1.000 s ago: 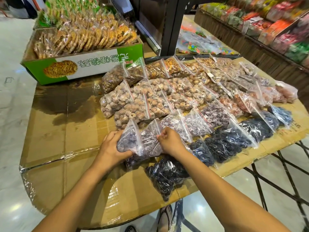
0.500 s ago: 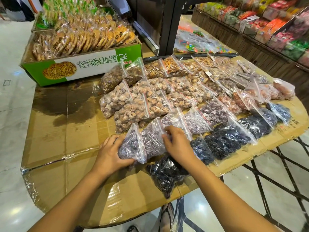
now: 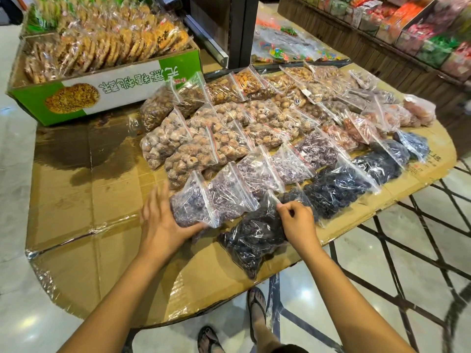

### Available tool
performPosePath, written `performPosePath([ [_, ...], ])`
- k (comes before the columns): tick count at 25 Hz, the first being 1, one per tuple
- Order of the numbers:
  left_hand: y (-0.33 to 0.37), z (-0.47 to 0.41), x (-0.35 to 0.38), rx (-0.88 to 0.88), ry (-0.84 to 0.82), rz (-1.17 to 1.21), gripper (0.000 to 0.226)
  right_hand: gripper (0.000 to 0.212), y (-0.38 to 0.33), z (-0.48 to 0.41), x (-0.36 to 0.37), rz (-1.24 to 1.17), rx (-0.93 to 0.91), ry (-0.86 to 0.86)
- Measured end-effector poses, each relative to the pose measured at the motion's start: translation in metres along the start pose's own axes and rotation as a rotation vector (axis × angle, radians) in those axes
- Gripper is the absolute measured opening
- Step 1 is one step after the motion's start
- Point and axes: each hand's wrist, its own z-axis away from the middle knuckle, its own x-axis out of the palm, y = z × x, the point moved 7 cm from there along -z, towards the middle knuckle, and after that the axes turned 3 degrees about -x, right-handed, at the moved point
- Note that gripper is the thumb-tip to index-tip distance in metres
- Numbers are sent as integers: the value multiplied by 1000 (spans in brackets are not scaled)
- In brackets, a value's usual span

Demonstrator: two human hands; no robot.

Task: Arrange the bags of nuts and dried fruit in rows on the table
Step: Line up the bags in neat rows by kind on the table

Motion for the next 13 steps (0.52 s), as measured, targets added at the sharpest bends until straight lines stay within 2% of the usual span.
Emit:
performPosePath([
  [1, 8, 15, -5, 25, 82, 26, 122, 33, -1, 1, -3, -6, 6, 10],
  [3, 43, 53, -6, 225, 210, 92, 108, 32, -8, 6, -4, 21, -18, 2],
  [5, 85, 86, 15, 489, 210, 48, 94, 27, -18, 13, -2, -13, -48, 8],
  [6, 102, 95, 30, 565, 172, -4, 93, 25, -21, 14, -1, -55, -56, 25],
  [10, 123, 75, 82, 543, -1, -198, 97, 20, -5, 14, -2, -344, 57, 141],
  [13, 119, 65, 103, 542, -134, -256, 80, 17, 6, 3, -12, -241, -122, -35],
])
